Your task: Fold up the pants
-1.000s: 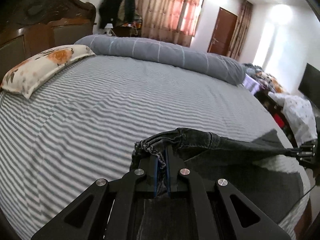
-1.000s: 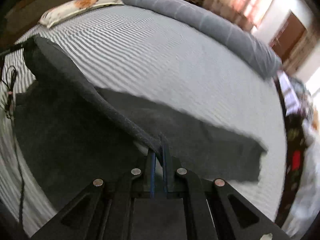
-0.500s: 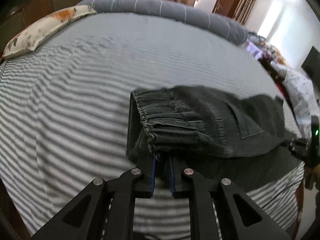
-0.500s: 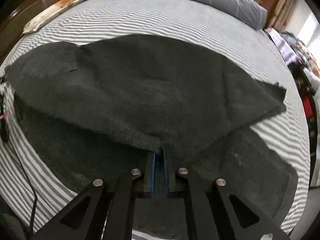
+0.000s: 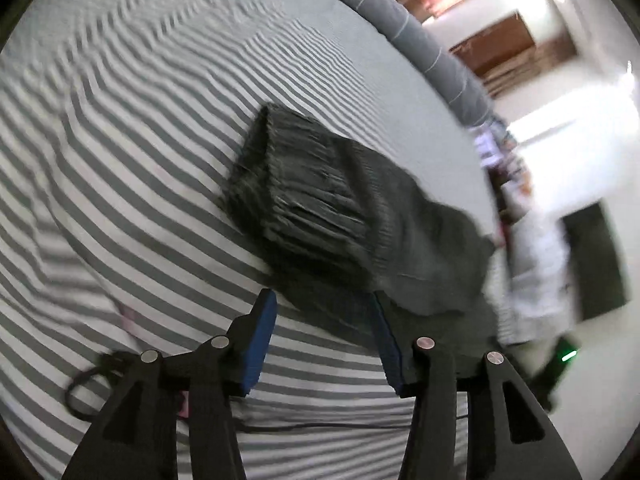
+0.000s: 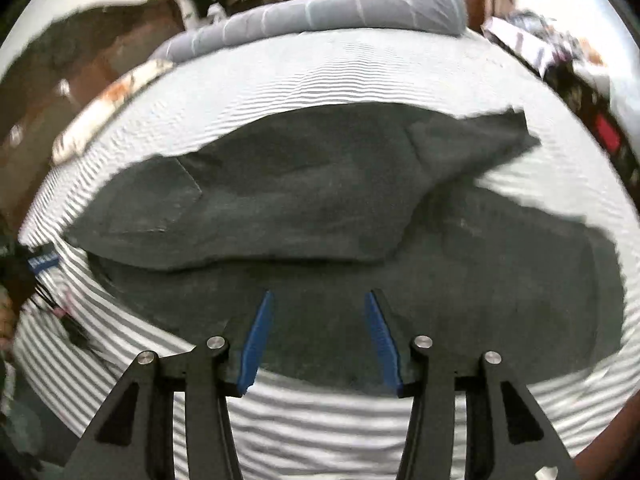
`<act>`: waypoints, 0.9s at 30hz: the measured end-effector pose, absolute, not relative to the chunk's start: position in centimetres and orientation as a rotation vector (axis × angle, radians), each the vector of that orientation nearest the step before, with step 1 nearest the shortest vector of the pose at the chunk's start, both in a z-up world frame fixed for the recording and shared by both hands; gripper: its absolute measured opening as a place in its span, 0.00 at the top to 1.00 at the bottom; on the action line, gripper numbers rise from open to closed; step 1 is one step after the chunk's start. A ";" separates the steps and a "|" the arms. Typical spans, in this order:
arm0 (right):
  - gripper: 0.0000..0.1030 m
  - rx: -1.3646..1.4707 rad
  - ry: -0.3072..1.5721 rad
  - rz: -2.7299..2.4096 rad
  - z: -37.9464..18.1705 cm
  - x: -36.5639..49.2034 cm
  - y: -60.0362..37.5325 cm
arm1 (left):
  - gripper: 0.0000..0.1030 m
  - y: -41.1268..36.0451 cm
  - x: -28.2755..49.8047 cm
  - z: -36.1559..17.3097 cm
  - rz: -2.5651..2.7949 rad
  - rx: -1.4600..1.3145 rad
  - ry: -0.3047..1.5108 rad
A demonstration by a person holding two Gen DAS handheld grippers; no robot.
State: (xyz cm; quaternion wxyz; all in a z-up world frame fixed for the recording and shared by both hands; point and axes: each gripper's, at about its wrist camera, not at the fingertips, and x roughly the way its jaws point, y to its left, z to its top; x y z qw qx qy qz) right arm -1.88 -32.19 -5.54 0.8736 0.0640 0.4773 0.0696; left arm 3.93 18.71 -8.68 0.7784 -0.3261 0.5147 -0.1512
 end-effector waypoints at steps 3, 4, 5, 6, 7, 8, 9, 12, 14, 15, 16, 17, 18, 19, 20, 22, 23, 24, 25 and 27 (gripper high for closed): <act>0.55 0.259 1.000 0.154 -6.5 -2.8 -32.9 | 0.48 17.7 4.4 -9.0 -0.354 -0.813 1.109; 0.55 0.299 0.998 0.153 -6.8 -2.8 -33.1 | 0.48 17.4 5.0 -9.0 -0.355 -0.834 1.107; 0.55 0.327 0.995 0.152 -7.2 -2.8 -33.4 | 0.48 17.0 5.3 -9.1 -0.348 -0.852 1.103; 0.55 0.363 0.989 0.149 -7.5 -2.7 -33.7 | 0.47 16.8 5.6 -9.2 -0.348 -0.864 1.099; 0.54 0.401 0.982 0.145 -7.9 -2.7 -33.9 | 0.47 16.5 5.9 -9.4 -0.346 -0.873 1.097; 0.54 0.429 0.974 0.145 -8.1 -2.6 -34.0 | 0.47 16.2 6.2 -9.6 -0.332 -0.879 1.097; 0.54 0.466 0.966 0.141 -8.5 -2.4 -34.2 | 0.47 16.0 6.5 -9.7 -0.322 -0.888 1.097; 0.54 0.603 0.929 0.154 -9.4 -1.6 -34.5 | 0.47 15.7 7.4 -10.1 -0.290 -0.915 1.097; 0.54 0.684 0.914 0.165 -10.3 -0.9 -34.4 | 0.47 15.3 8.0 -10.3 -0.269 -0.924 1.095; 0.54 0.715 0.909 0.169 -10.8 -0.4 -34.2 | 0.47 15.2 8.5 -10.3 -0.253 -0.921 1.093; 0.54 0.734 0.907 0.174 -11.2 0.0 -33.9 | 0.47 15.0 8.7 -10.3 -0.239 -0.919 1.088; 0.54 0.752 0.905 0.178 -11.6 0.5 -33.5 | 0.47 14.9 8.8 -10.2 -0.235 -0.914 1.082; 0.54 0.772 0.902 0.188 -12.0 1.0 -33.0 | 0.56 14.8 8.9 -10.0 -0.225 -0.897 1.068; 0.54 0.790 0.897 0.197 -12.4 1.4 -32.7 | 0.64 14.8 9.1 -9.8 -0.214 -0.879 1.053; 0.54 0.811 0.893 0.206 -12.8 1.9 -32.3 | 0.79 14.7 9.3 -9.3 -0.206 -0.854 1.038; 0.54 0.872 0.870 0.243 -13.5 2.8 -31.8 | 0.83 14.8 9.5 -9.0 -0.193 -0.835 1.022; 0.54 0.909 0.856 0.256 -13.8 3.2 -31.7 | 0.84 14.9 9.6 -8.8 -0.186 -0.833 1.013; 0.54 0.949 0.838 0.268 -14.3 3.6 -31.7 | 0.84 15.1 9.6 -8.6 -0.172 -0.826 1.006; 0.54 0.996 0.816 0.275 -14.6 4.1 -32.0 | 0.84 15.2 9.6 -8.3 -0.160 -0.818 1.000; 0.54 1.068 0.759 0.266 -14.9 4.7 -33.2 | 0.85 15.1 9.9 -7.8 -0.146 -0.801 0.983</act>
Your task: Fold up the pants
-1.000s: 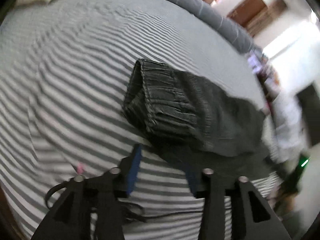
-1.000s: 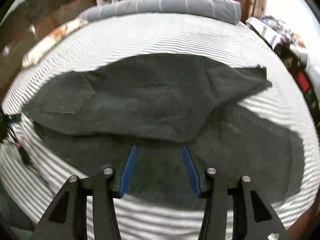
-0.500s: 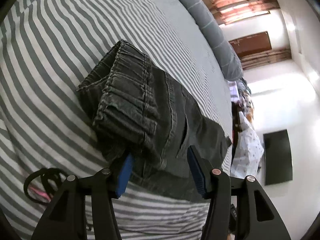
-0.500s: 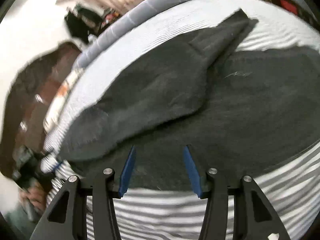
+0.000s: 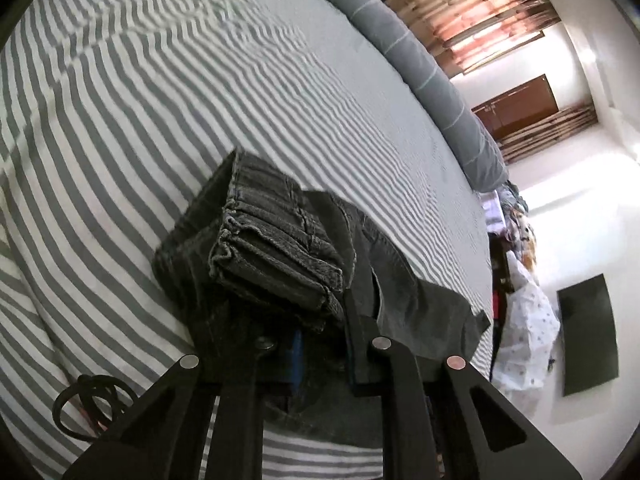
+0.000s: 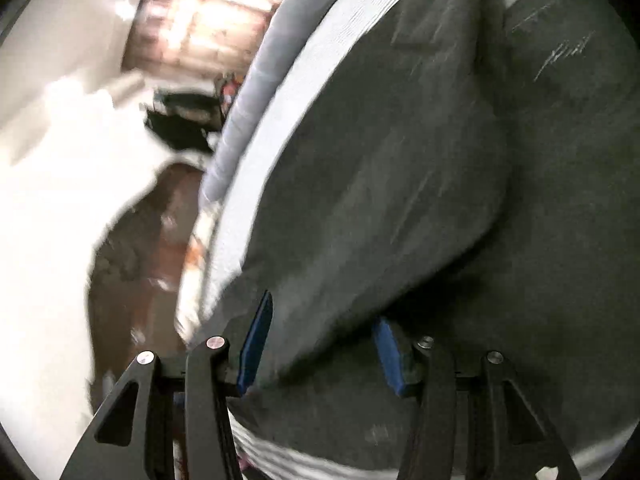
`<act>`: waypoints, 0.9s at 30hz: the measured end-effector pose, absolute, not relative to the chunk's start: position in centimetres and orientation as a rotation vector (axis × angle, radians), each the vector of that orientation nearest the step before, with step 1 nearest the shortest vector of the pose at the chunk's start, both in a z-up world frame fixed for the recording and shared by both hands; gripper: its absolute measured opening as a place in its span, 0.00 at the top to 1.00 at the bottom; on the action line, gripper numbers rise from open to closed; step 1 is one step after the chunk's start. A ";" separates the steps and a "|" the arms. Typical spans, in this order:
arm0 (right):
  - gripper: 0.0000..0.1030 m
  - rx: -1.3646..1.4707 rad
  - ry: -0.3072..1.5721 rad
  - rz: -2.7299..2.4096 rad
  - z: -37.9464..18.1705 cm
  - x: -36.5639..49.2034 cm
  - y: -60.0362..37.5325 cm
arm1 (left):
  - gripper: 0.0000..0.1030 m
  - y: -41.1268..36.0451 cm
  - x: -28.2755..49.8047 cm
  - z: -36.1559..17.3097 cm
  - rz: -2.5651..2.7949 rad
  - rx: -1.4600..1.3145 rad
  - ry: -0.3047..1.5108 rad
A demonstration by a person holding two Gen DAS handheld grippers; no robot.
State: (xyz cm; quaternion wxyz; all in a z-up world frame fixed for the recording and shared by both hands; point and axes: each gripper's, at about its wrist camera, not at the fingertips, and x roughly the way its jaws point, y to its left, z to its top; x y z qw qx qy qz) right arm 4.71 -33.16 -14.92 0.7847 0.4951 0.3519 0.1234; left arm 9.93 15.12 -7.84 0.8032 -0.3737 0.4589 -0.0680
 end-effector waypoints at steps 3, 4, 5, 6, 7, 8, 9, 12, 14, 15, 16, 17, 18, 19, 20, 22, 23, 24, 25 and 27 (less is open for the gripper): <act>0.54 1.187 0.654 0.229 -15.3 5.2 -35.9 | 0.85 15.5 9.9 -7.5 -0.139 -0.785 0.967; 0.54 1.215 0.622 0.211 -15.4 5.3 -36.8 | 0.85 15.3 10.4 -7.4 -0.134 -0.783 0.968; 0.54 1.234 0.589 0.186 -15.4 5.5 -37.9 | 0.85 15.4 10.6 -7.4 -0.127 -0.777 0.972; 0.54 1.250 0.565 0.159 -15.4 5.7 -39.0 | 0.85 15.5 10.7 -7.5 -0.124 -0.775 0.973; 0.54 1.265 0.547 0.142 -15.4 5.9 -40.0 | 0.85 15.6 10.8 -7.5 -0.121 -0.774 0.973; 0.54 1.284 0.526 0.130 -15.5 6.1 -41.0 | 0.85 15.6 10.6 -7.6 -0.117 -0.775 0.975; 0.53 1.303 0.509 0.118 -15.5 6.3 -42.0 | 0.85 15.6 10.7 -7.7 -0.115 -0.771 0.975; 0.54 1.340 0.482 0.081 -15.8 6.6 -44.4 | 0.85 15.4 11.0 -7.6 -0.103 -0.750 0.974; 0.63 1.342 0.480 0.072 -16.0 7.0 -45.4 | 0.85 15.3 11.1 -7.6 -0.096 -0.740 0.977; 0.65 1.342 0.492 0.063 -16.0 7.2 -46.0 | 0.85 15.4 11.2 -7.7 -0.093 -0.737 0.980; 0.69 1.340 0.500 0.052 -15.8 7.3 -46.4 | 0.85 15.4 11.3 -7.7 -0.090 -0.737 0.981; 0.72 1.336 0.505 0.045 -15.8 7.6 -46.7 | 0.85 15.4 11.4 -7.9 -0.084 -0.742 0.982; 0.73 1.330 0.521 0.040 -15.6 7.7 -47.0 | 0.85 15.5 11.5 -8.0 -0.083 -0.742 0.985; 0.74 1.319 0.552 0.024 -15.6 8.0 -47.1 | 0.85 15.5 11.6 -8.1 -0.081 -0.739 0.989; 0.75 1.305 0.575 0.008 -15.7 8.0 -47.0 | 0.85 15.5 11.7 -8.2 -0.076 -0.742 0.990; 0.75 1.235 0.610 -0.012 -15.0 7.9 -46.6 | 0.85 15.6 11.7 -8.3 -0.075 -0.751 0.990; 0.77 1.196 0.642 -0.022 -14.8 8.0 -46.3 | 0.85 15.6 11.7 -8.4 -0.073 -0.748 0.991; 0.78 1.177 0.658 -0.029 -15.0 7.8 -46.2 | 0.84 15.6 11.8 -8.5 -0.071 -0.745 0.992; 0.80 1.164 0.667 -0.032 -15.1 7.9 -46.1 | 0.84 15.7 11.8 -8.5 -0.069 -0.746 0.993; 0.85 1.154 0.679 -0.051 -15.3 8.3 -46.3 | 0.84 15.7 11.8 -8.7 -0.067 -0.751 0.996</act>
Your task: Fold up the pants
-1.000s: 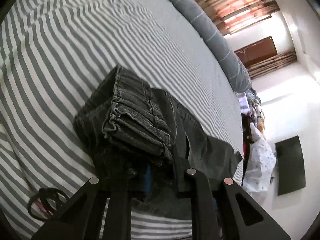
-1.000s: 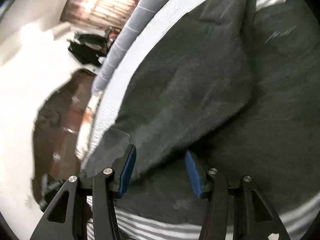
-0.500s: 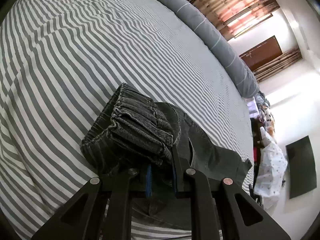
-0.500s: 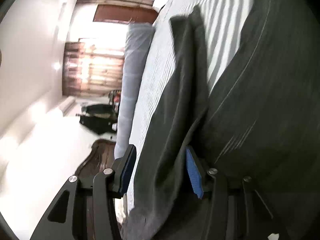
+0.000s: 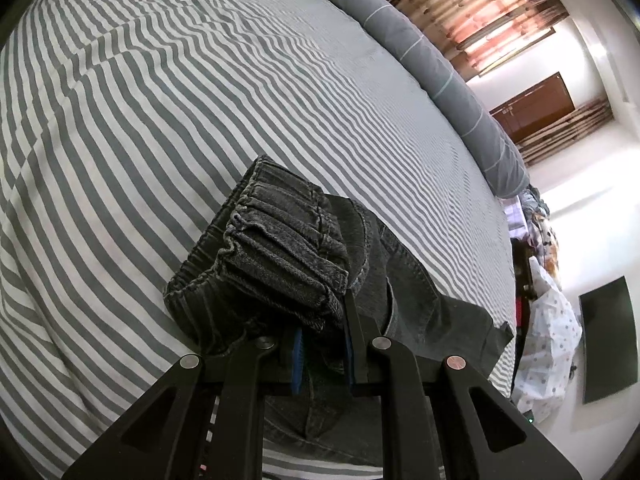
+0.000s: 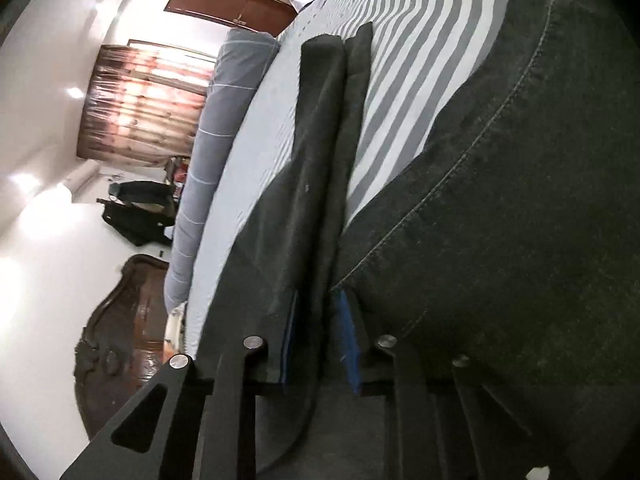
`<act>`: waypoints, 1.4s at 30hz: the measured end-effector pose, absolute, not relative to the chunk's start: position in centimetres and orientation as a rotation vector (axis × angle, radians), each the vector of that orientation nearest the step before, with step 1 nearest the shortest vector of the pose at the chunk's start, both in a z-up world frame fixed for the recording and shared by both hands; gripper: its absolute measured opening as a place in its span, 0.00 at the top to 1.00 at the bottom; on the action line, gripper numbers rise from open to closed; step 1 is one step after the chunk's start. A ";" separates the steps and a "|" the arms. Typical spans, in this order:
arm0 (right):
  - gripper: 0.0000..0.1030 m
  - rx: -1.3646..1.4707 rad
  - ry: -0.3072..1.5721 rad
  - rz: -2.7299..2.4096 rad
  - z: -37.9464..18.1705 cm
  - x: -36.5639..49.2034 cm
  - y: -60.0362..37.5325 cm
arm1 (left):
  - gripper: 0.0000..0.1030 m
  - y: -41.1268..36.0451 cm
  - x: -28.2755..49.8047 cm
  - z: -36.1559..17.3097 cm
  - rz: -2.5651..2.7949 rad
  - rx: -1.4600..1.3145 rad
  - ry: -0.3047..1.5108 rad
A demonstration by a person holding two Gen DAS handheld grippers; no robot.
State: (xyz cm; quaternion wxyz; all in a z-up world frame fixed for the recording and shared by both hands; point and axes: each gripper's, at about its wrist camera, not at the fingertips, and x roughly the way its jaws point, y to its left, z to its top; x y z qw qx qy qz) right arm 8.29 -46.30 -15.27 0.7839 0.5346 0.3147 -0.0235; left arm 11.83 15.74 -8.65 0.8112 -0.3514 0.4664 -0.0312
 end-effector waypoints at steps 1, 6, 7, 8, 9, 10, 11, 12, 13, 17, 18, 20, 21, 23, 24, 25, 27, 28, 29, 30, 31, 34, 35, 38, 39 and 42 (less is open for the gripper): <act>0.88 1.157 0.678 -0.058 -15.4 8.6 -46.4 | 0.84 15.8 11.9 -8.7 -0.065 -0.752 0.998; 0.96 1.166 0.665 -0.086 -16.6 9.9 -47.3 | 0.84 15.7 12.0 -8.6 -0.063 -0.739 1.001; 0.96 1.172 0.662 -0.077 -16.7 9.7 -48.0 | 0.84 15.7 12.0 -8.6 -0.062 -0.737 1.001; 0.96 1.165 0.669 -0.076 -16.7 10.2 -48.2 | 0.84 15.7 12.0 -8.7 -0.062 -0.733 1.001; 0.95 1.152 0.677 -0.079 -16.7 10.5 -48.4 | 0.84 15.6 12.1 -8.7 -0.061 -0.727 1.002; 0.95 1.142 0.681 -0.077 -16.6 11.1 -48.5 | 0.84 15.6 12.1 -8.7 -0.059 -0.725 1.003; 0.96 1.138 0.692 -0.071 -16.7 11.5 -48.7 | 0.84 15.6 12.2 -8.7 -0.060 -0.726 1.004; 0.97 1.133 0.704 -0.073 -16.8 11.4 -48.7 | 0.84 15.5 12.3 -8.7 -0.060 -0.725 1.007; 0.97 1.131 0.712 -0.078 -16.8 11.3 -49.0 | 0.84 15.5 12.4 -8.7 -0.060 -0.725 1.009; 0.96 1.072 0.712 -0.106 -14.8 10.1 -49.2 | 0.84 15.6 12.7 -8.7 -0.060 -0.725 1.021; 0.96 1.052 0.704 -0.117 -14.0 9.4 -49.4 | 0.84 15.5 12.8 -8.7 -0.060 -0.721 1.026; 0.96 1.029 0.686 -0.137 -12.4 7.6 -49.9 | 0.84 15.4 13.0 -8.5 -0.062 -0.715 1.038; 0.96 1.022 0.680 -0.147 -11.8 7.0 -50.2 | 0.84 15.4 13.1 -8.5 -0.068 -0.714 1.046; 0.96 0.991 0.670 -0.171 -10.5 5.1 -50.6 | 0.84 15.2 13.2 -8.3 -0.085 -0.701 1.063; 0.96 0.973 0.668 -0.186 -9.8 4.1 -50.8 | 0.84 15.1 13.3 -8.3 -0.094 -0.689 1.075; 0.96 0.961 0.666 -0.196 -9.3 3.4 -51.0 | 0.84 15.0 13.3 -8.4 -0.103 -0.676 1.091; 0.96 0.932 0.663 -0.221 -8.5 1.2 -51.0 | 0.84 14.7 13.2 -8.6 -0.124 -0.637 1.130; 0.96 0.914 0.665 -0.228 -8.2 0.4 -50.8 | 0.84 14.6 13.1 -8.8 -0.129 -0.610 1.145; 0.96 0.897 0.671 -0.238 -8.0 -0.4 -50.6 | 0.84 14.5 13.0 -9.0 -0.136 -0.583 1.161; 0.96 0.882 0.681 -0.254 -8.1 -1.2 -50.4 | 0.84 14.3 12.9 -9.3 -0.139 -0.556 1.180; 0.96 0.880 0.691 -0.264 -8.4 -1.9 -50.2 | 0.84 14.2 12.8 -9.7 -0.139 -0.538 1.200; 0.96 0.907 0.734 -0.301 -10.4 -3.6 -50.3 | 0.84 14.6 12.3 -11.2 -0.141 -0.536 1.272; 0.96 0.909 0.746 -0.313 -10.9 -4.0 -50.2 | 0.84 14.8 12.2 -11.8 -0.137 -0.543 1.291; 0.96 0.907 0.765 -0.331 -11.8 -5.2 -50.1 | 0.84 15.5 11.7 -12.7 -0.132 -0.585 1.304; 0.96 0.910 0.761 -0.330 -11.7 -5.5 -50.1 | 0.84 15.6 11.5 -12.6 -0.133 -0.591 1.297; 0.97 0.892 0.750 -0.328 -11.1 -6.3 -50.0 | 0.84 15.1 11.2 -11.4 -0.133 -0.518 1.262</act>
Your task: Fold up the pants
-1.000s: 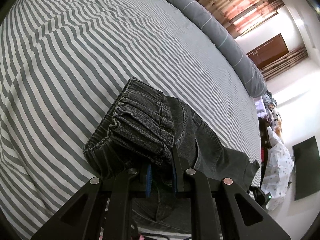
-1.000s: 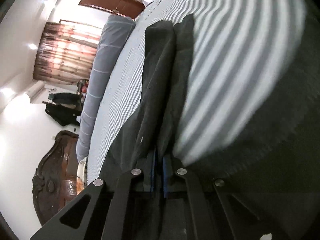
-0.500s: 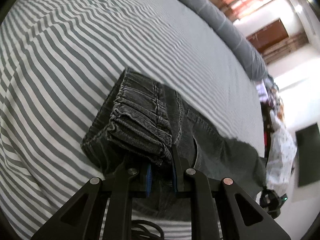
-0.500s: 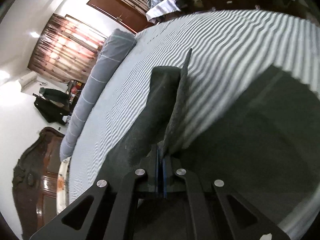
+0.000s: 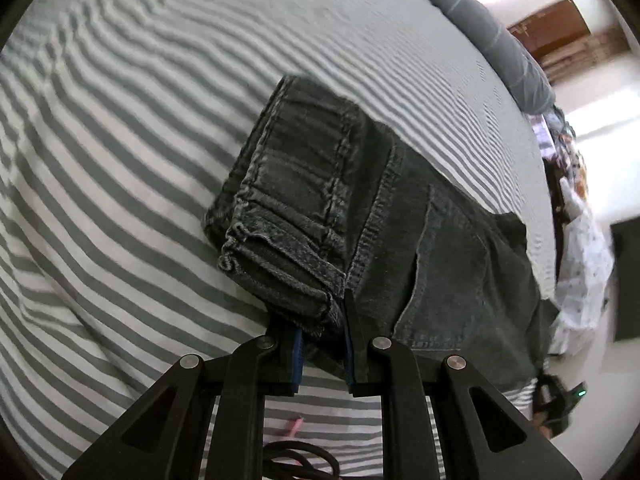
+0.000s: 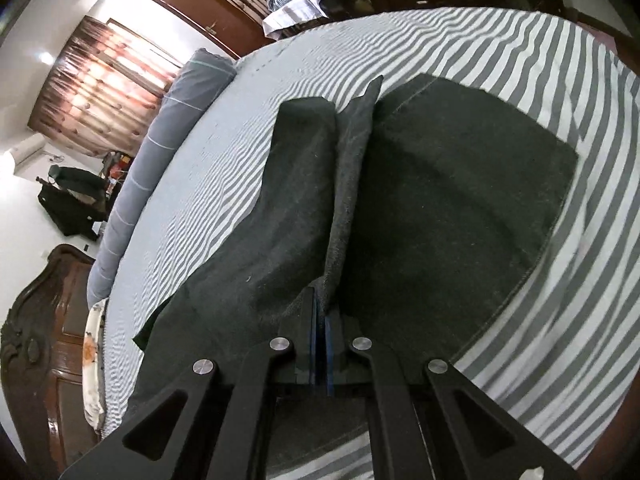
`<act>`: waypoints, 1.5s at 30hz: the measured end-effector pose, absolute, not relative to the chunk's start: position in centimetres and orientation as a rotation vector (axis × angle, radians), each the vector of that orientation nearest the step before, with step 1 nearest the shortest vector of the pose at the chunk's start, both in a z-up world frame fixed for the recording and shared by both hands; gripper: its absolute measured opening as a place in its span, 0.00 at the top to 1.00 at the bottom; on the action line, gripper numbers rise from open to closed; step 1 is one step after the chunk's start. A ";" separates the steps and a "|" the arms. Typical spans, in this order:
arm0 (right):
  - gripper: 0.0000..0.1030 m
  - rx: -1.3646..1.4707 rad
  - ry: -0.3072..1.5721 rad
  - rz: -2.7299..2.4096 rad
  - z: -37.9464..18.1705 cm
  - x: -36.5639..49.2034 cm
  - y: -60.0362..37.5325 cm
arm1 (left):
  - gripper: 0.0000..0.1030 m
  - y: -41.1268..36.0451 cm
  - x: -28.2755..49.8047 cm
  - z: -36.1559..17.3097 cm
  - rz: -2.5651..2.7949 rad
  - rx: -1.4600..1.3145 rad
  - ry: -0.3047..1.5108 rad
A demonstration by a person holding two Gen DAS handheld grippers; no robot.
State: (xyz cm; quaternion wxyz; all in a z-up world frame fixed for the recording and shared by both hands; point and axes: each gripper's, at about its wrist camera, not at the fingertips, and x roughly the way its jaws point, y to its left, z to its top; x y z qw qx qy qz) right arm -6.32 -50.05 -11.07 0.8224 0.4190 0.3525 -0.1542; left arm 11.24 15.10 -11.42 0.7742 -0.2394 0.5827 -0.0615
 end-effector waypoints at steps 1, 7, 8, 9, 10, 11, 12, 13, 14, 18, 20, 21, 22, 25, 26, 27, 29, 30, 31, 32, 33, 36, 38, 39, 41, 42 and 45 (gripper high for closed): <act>0.97 0.876 0.755 -0.329 -11.1 -6.3 -49.9 | 0.84 14.9 11.1 -11.2 -0.132 -0.491 1.255; 0.94 0.867 0.828 -0.336 -13.7 -5.3 -49.7 | 0.83 13.7 10.7 -11.5 -0.110 -0.348 1.224; 0.92 0.877 0.821 -0.327 -13.7 -5.4 -49.8 | 0.81 13.3 10.6 -11.3 -0.107 -0.322 1.221; 0.91 0.886 0.818 -0.316 -13.6 -5.3 -49.9 | 0.78 12.9 10.4 -11.1 -0.105 -0.298 1.224; 0.89 0.892 0.818 -0.304 -13.6 -5.3 -49.9 | 0.76 12.5 10.1 -10.8 -0.102 -0.278 1.230; 0.88 0.893 0.818 -0.292 -13.6 -5.4 -50.1 | 0.71 12.3 9.9 -10.5 -0.102 -0.270 1.231; 0.87 0.893 0.820 -0.284 -13.5 -5.5 -50.2 | 0.65 12.0 9.4 -10.1 -0.104 -0.258 1.223; 0.86 0.900 0.821 -0.273 -13.5 -5.6 -50.3 | 0.63 11.7 8.9 -9.6 -0.104 -0.242 1.211; 0.84 0.913 0.815 -0.256 -13.5 -5.8 -50.5 | 0.62 11.4 8.2 -8.9 -0.106 -0.222 1.193; 0.82 0.955 0.791 -0.221 -13.8 -6.5 -51.4 | 0.59 8.4 4.6 -6.1 -0.170 -0.072 1.071; 0.82 0.976 0.788 -0.215 -14.1 -6.5 -52.0 | 0.59 5.7 3.7 -4.9 -0.211 0.022 1.004; 0.82 0.990 0.784 -0.205 -14.2 -6.5 -52.2 | 0.59 3.9 2.9 -4.3 -0.255 0.093 0.952; 0.82 1.007 0.781 -0.199 -14.3 -6.5 -52.6 | 0.58 2.6 2.6 -4.0 -0.285 0.134 0.924; 0.83 1.034 0.772 -0.182 -14.3 -5.9 -53.8 | 0.57 -2.3 1.9 -3.6 -0.430 0.223 0.872; 0.85 1.038 0.770 -0.175 -14.2 -5.7 -54.0 | 0.57 -4.2 1.8 -3.7 -0.485 0.236 0.872; 0.87 1.047 0.769 -0.163 -14.2 -5.5 -54.3 | 0.57 -5.4 1.7 -3.9 -0.523 0.242 0.871; 0.92 1.077 0.770 -0.145 -14.1 -5.1 -54.8 | 0.57 -8.2 1.0 -4.4 -0.591 0.280 0.852; 0.93 1.085 0.770 -0.137 -14.1 -5.1 -55.0 | 0.57 -9.8 0.7 -4.8 -0.620 0.310 0.841; 0.93 1.083 0.764 -0.133 -13.8 -5.1 -55.0 | 0.57 -11.0 0.2 -5.0 -0.648 0.336 0.834; 0.94 1.078 0.759 -0.133 -13.5 -5.2 -55.1 | 0.57 -12.6 -0.2 -5.6 -0.678 0.370 0.825; 0.94 1.078 0.753 -0.128 -13.1 -5.2 -55.2 | 0.57 -13.9 -0.5 -6.0 -0.699 0.391 0.822; 0.95 1.111 0.720 -0.118 -12.3 -5.4 -55.5 | 0.57 -17.1 -1.7 -7.6 -0.759 0.468 0.799; 0.95 1.136 0.709 -0.109 -12.0 -5.5 -55.9 | 0.57 -18.9 -2.0 -8.3 -0.763 0.511 0.777; 0.95 1.146 0.705 -0.103 -11.9 -5.5 -56.1 | 0.57 -20.2 -2.2 -8.6 -0.762 0.531 0.761; 0.95 1.154 0.707 -0.097 -11.8 -5.4 -56.2 | 0.57 -21.4 -2.4 -9.3 -0.771 0.563 0.744; 0.95 1.160 0.705 -0.093 -11.8 -5.3 -56.2 | 0.57 -22.1 -2.6 -9.7 -0.775 0.580 0.733; 0.95 1.167 0.701 -0.084 -11.6 -5.3 -56.2 | 0.57 -24.1 -2.8 -10.9 -0.760 0.631 0.695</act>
